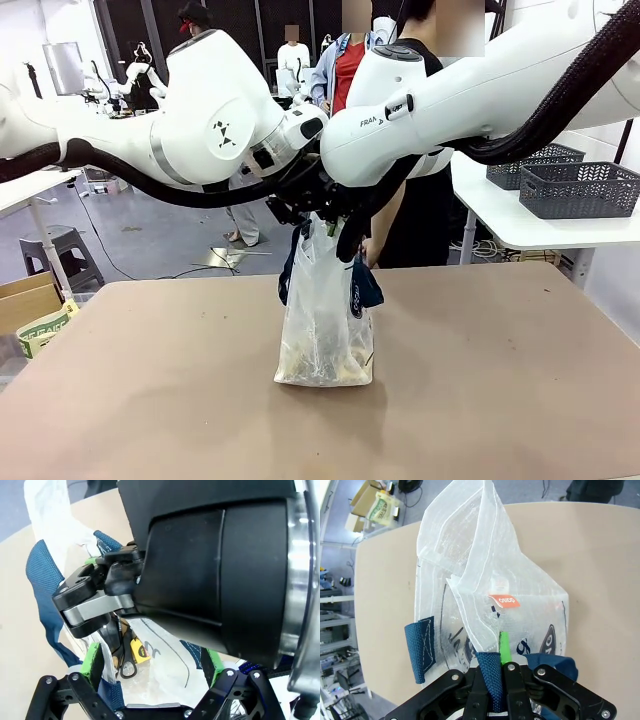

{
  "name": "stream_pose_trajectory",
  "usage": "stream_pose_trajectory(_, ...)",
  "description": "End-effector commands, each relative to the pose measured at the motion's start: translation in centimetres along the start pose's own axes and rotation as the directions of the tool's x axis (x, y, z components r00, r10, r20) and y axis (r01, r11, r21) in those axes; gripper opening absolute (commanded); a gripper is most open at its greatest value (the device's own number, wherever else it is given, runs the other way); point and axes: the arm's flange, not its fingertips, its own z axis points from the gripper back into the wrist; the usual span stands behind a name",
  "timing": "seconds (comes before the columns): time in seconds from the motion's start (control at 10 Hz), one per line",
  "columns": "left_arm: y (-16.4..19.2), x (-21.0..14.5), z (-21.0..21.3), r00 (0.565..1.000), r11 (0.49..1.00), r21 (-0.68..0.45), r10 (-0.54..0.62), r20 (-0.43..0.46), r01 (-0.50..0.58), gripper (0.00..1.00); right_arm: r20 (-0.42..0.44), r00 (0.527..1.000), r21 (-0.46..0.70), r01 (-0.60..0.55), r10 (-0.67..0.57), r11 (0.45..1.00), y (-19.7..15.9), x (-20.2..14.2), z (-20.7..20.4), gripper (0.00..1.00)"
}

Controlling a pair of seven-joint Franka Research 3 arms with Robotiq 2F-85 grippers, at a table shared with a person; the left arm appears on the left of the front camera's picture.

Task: Transfer purchased items from the store into the shopping bag.
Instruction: Move the Reusable shopping bag to the right side of the table.

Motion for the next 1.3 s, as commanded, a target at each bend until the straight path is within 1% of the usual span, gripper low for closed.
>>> stream_pose_trajectory(0.0,0.7,-1.1,0.5,1.0,0.999,-0.037,-0.018,0.022,0.019,1.0,0.005,1.0,0.024,0.009,-0.009,1.0,0.2,0.2,-0.1,0.0)
stream_pose_trajectory(0.1,0.7,-1.1,0.5,1.0,0.999,-0.037,-0.017,0.021,0.018,1.0,0.005,1.0,0.024,0.009,-0.01,1.0,0.1,0.2,-0.1,0.0)
stream_pose_trajectory(0.3,0.8,-1.2,-0.1,1.0,0.999,-0.035,-0.021,-0.023,0.021,1.0,0.004,1.0,0.024,0.012,-0.012,1.0,0.1,0.2,-0.2,0.0)
stream_pose_trajectory(0.6,1.0,-1.0,-1.1,0.997,0.999,-0.035,-0.036,-0.062,0.033,1.0,0.002,1.0,0.024,0.014,-0.014,1.0,0.1,0.2,-0.2,0.0)
stream_pose_trajectory(0.9,1.2,-0.8,-1.8,0.989,0.999,-0.015,-0.041,-0.141,0.04,1.0,0.0,1.0,0.024,0.017,-0.017,1.0,0.1,0.2,-0.3,0.0)
stream_pose_trajectory(1.2,1.2,-0.6,-2.0,0.986,0.999,-0.023,-0.049,-0.157,0.046,1.0,0.0,1.0,0.024,0.017,-0.017,1.0,0.1,0.3,-0.3,0.0)
